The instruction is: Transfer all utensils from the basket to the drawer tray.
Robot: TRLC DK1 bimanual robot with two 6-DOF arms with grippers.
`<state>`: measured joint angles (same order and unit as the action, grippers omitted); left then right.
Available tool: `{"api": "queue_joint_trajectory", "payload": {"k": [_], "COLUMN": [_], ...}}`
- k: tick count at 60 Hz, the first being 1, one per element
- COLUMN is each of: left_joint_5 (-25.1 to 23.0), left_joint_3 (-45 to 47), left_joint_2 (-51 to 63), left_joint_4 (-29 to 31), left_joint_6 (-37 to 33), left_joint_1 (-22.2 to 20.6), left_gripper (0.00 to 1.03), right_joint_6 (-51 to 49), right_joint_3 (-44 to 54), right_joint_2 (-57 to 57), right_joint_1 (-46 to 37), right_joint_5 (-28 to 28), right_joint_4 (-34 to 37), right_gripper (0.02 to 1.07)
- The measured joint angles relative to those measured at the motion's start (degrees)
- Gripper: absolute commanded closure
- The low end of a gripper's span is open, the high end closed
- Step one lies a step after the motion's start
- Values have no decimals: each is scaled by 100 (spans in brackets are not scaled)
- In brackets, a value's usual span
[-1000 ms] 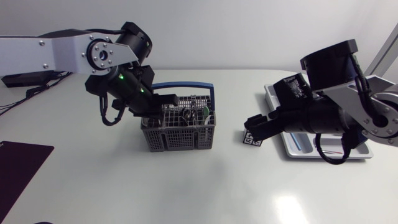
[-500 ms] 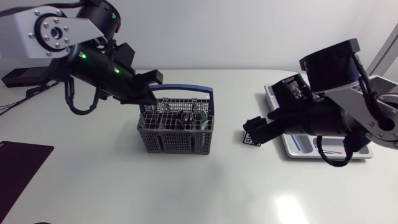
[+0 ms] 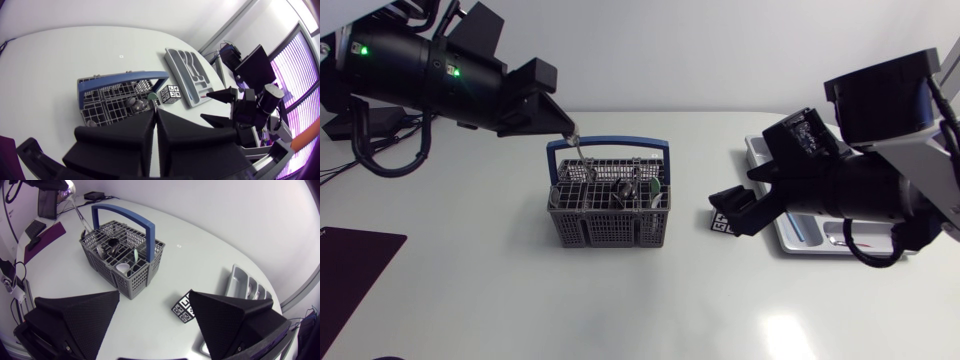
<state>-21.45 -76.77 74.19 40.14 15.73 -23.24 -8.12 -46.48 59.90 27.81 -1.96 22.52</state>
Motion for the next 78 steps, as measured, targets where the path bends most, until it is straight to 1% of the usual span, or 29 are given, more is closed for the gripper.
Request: {"api": "queue_joint_trajectory", "payload": {"k": [4, 8, 12, 14, 18, 23, 30, 34, 38, 41, 44, 48, 53, 61, 65, 73, 76, 78], "left_joint_5": [-24, -61, -109, -203, -348, -732, -1637, -1980, -2070, -2103, -2144, -2162, -2162, -2162, -2162, -2162, -2162, -2162], "left_joint_3": [133, 326, 518, 621, 741, 855, 994, 1038, 1058, 1078, 1108, 1139, 1147, 1147, 1147, 1147, 1147, 1147], "left_joint_2": [-31, -31, -35, -44, -81, -140, -184, -184, -184, -184, -184, -184, -184, -184, -184, -184, -184, -184], "left_joint_4": [-33, -188, -332, -404, -505, -562, -566, -546, -483, -420, -372, -293, -273, -269, -271, -269, -269, -269], "left_joint_6": [-140, -238, -315, -407, -557, -817, -1244, -1447, -1620, -1757, -1895, -2048, -2144, -2203, -2205, -2225, -2225, -2225], "left_joint_1": [-184, -378, -555, -634, -761, -887, -929, -951, -1060, -1244, -1414, -1635, -1818, -1902, -1906, -1906, -1906, -1906], "left_gripper": [99, 99, 99, 99, 99, 99, 99, 99, 99, 99, 99, 99, 99, 99, 99, 99, 99, 99], "right_joint_6": [-81, -160, -275, -415, -636, -896, -1412, -1633, -1840, -1989, -2096, -2212, -2341, -2415, -2461, -2498, -2498, -2498], "right_joint_3": [7, 9, 28, 74, 151, 210, 210, 214, 219, 227, 238, 238, 247, 258, 275, 321, 332, 334], "right_joint_2": [-79, -114, -140, -181, -284, -426, -490, -481, -481, -468, -446, -404, -382, -326, -326, -330, -330, -332], "right_joint_1": [-13, -35, -87, -98, -94, -90, -85, -85, -72, -9, 74, 216, 404, 664, 752, 870, 885, 885], "right_joint_5": [-55, -203, -590, -903, -1185, -1517, -1941, -2236, -2599, -2804, -2909, -3040, -3130, -3169, -3281, -3303, -3307, -3327], "right_joint_4": [2, 2, 2, 2, 4, 50, 420, 533, 667, 752, 793, 863, 944, 946, 975, 1005, 1010, 1010], "right_gripper": [7, 7, 7, 7, 7, 7, 7, 7, 7, 7, 8, 13, 14, 28, 39, 66, 71, 71]}}
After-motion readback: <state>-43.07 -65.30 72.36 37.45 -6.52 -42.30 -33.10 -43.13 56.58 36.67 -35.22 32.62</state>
